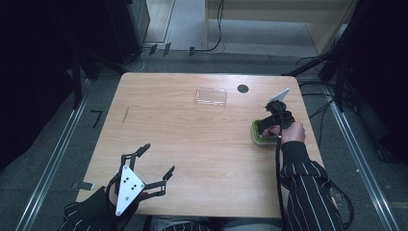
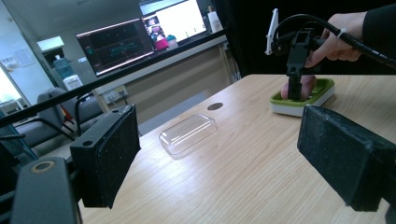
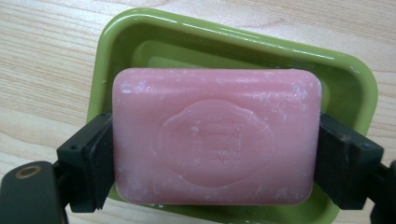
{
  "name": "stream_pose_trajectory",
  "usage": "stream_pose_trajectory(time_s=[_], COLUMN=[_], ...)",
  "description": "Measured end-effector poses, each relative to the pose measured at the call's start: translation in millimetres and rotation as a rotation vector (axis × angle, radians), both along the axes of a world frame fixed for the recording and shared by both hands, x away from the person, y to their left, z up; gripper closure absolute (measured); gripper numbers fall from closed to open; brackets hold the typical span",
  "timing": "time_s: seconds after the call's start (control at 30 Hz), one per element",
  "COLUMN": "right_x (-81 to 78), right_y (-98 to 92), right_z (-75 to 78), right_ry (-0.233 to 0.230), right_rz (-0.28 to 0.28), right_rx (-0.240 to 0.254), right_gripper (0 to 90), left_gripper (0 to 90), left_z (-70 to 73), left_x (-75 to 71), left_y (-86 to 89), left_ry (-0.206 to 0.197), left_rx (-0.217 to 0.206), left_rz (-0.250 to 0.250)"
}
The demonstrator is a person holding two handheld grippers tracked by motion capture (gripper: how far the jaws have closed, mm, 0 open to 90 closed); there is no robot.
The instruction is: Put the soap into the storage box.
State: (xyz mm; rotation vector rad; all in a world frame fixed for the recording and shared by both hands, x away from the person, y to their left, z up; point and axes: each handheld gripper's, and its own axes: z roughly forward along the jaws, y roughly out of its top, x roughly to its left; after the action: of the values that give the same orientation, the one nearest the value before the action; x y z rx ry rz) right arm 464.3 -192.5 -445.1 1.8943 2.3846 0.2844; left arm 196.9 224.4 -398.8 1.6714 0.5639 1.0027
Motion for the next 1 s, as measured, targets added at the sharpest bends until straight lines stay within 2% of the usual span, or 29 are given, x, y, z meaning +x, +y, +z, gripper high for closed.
stream_pose_trajectory(time_s=[0.23, 1.0], right_x=[0.9, 2.2], right_y=[1.2, 1.1], right_z=[-6.7, -13.6], right_ry=[0.005, 0.021], right_rz=[-0.010, -0.011], right_rx=[-0.009, -0.019], right_gripper=[13.5, 13.5], left_gripper=[13.6, 13.6], left_z=[0.2, 0.1], left_x=[0.2, 0.0], left_y=[0.0, 0.0], left_ry=[-0.002, -0.001], left_rx=[0.004, 0.003], left_rz=[-0.002, -0.002])
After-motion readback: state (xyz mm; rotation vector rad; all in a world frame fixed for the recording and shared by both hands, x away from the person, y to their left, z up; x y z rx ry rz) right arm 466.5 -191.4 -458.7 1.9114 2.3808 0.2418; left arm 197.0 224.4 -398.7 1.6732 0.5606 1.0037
